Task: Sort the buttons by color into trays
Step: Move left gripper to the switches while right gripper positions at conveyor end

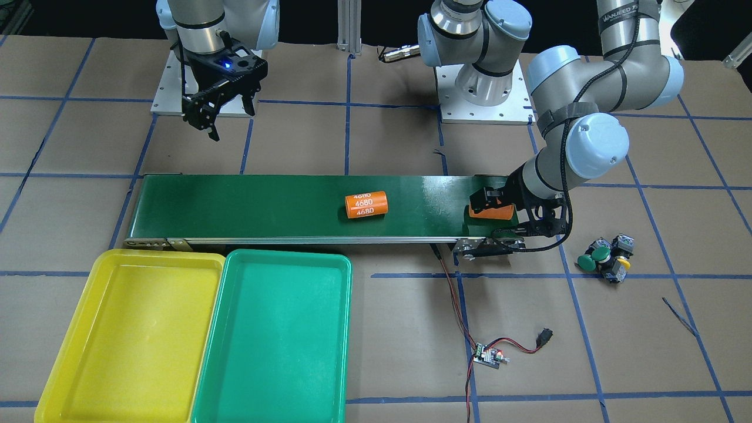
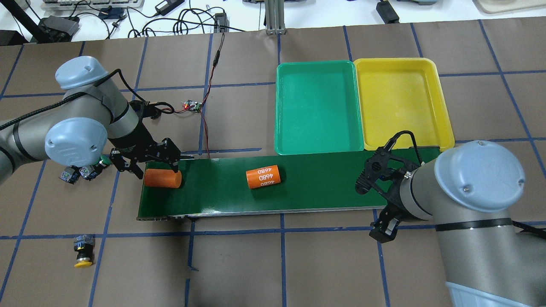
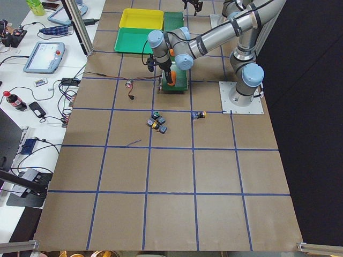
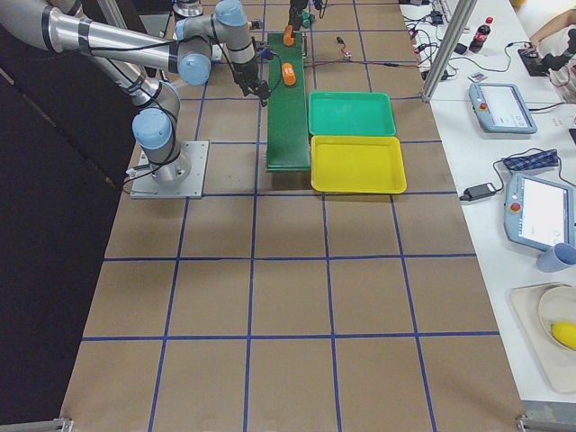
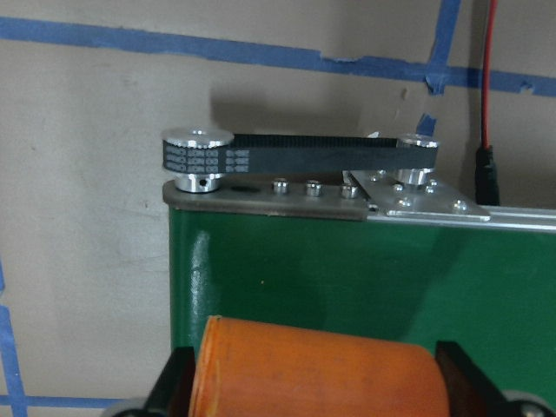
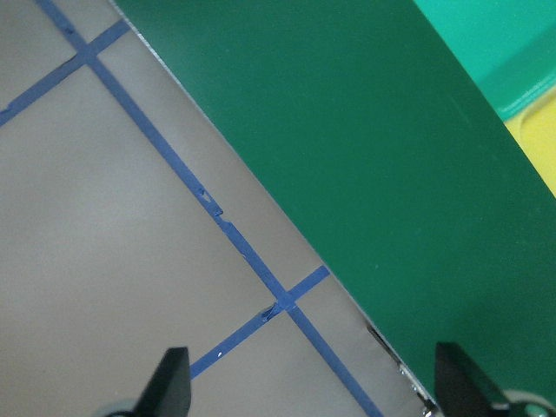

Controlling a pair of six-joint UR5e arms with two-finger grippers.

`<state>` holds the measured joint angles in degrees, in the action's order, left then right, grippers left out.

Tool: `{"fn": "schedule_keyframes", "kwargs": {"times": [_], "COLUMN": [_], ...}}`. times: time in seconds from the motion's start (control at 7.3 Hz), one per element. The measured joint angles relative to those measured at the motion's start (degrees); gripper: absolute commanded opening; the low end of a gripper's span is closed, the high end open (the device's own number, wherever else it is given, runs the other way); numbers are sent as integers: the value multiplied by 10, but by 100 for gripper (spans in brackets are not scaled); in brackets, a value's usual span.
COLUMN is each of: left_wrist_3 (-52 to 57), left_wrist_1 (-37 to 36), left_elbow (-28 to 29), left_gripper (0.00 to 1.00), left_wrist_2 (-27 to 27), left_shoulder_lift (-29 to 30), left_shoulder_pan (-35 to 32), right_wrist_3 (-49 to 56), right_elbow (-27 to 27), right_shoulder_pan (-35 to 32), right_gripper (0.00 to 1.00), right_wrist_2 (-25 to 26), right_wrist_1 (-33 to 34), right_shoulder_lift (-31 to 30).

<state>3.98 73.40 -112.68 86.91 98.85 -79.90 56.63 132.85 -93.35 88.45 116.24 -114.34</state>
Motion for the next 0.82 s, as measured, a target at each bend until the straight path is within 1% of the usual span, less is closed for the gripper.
{"fn": "schedule_keyframes", "kwargs": {"times": [0.14, 0.41, 0.68, 0.82], "left_wrist_3": [-1, -8, 2, 14], "left_wrist_1": [2, 17, 53, 57], "left_elbow": [1, 28, 95, 116], "left_gripper": [100, 100, 100, 100], "left_wrist_2": [0, -2, 3, 4], "left_shoulder_lift": [-4, -21, -23, -18], "left_shoulder_pan": [-1, -1, 25, 57], "right_wrist_3": [92, 221, 335, 357], "right_elbow": [-1, -4, -12, -19], "right_shoulder_pan": [0, 0, 1, 1], "right_gripper": [100, 100, 100, 100], "right_wrist_2": [-8, -11, -7, -6], "right_wrist_1": [1, 8, 43, 50], "right_shoulder_lift": [13, 51, 98, 114]}}
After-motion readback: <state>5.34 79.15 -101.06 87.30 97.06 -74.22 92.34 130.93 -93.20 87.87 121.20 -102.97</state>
